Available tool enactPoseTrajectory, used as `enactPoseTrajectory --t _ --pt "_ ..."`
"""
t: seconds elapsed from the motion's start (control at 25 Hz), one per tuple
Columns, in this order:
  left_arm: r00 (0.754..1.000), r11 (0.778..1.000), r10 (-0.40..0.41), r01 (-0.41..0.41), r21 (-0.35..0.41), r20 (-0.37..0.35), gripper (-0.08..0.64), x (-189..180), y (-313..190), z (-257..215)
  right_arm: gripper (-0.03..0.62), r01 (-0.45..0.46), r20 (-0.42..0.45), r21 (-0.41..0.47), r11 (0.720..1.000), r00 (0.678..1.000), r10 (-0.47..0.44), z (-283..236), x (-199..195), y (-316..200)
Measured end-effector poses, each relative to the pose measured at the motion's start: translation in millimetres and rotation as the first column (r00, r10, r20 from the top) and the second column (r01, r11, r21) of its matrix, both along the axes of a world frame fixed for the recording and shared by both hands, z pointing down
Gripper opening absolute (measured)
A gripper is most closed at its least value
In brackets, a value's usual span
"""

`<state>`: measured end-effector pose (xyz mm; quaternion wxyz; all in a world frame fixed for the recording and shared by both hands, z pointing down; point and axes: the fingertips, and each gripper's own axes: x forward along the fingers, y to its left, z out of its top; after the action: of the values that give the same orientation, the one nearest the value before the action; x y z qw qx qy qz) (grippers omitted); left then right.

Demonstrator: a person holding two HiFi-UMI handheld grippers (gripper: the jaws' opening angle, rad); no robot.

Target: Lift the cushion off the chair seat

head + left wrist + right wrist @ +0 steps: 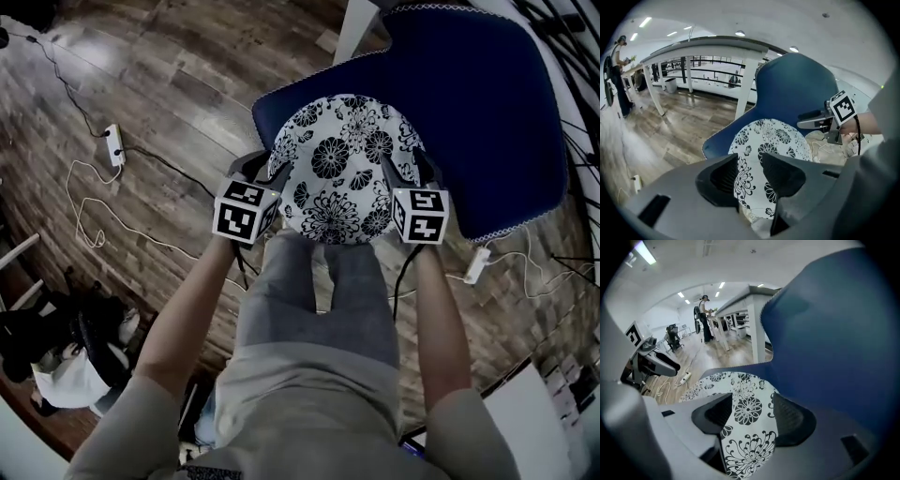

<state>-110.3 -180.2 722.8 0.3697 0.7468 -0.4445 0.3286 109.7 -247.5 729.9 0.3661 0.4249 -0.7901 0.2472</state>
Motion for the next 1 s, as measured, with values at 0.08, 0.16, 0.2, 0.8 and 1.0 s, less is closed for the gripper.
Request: enactPoseTrajectory --t 0.08,0.16,0.2,0.8,1.0 --pt "1.0 0.999 -0.007 0.008 -0.036 0.008 0.147 -2 10 30 0.253 -0.007 -0.017 -0.03 1.0 1.0 0.006 29 6 7" --pt "1.0 0.998 -0.013 0.014 -0.069 0.019 0.147 -3 17 61 0.259 -0.013 -0.041 -0.047 0.999 0.999 0.011 56 13 10" --pt "1.0 0.996 -0.015 0.017 -0.084 0.025 0.147 -4 20 75 0.261 -0.016 -0.055 -0.053 0.998 0.998 0.013 68 17 12" --pt "0.995 0.992 -0.102 0.102 -0.075 0.012 0.107 -4 25 121 0.189 -0.031 -0.14 -0.027 0.999 0.99 0.027 111 21 22" --pt "0.994 0.99 -0.104 0.102 -0.092 -0.018 0.021 2 25 118 0.021 0.018 -0.142 -0.027 0.999 0.99 -0.022 110 -2 32"
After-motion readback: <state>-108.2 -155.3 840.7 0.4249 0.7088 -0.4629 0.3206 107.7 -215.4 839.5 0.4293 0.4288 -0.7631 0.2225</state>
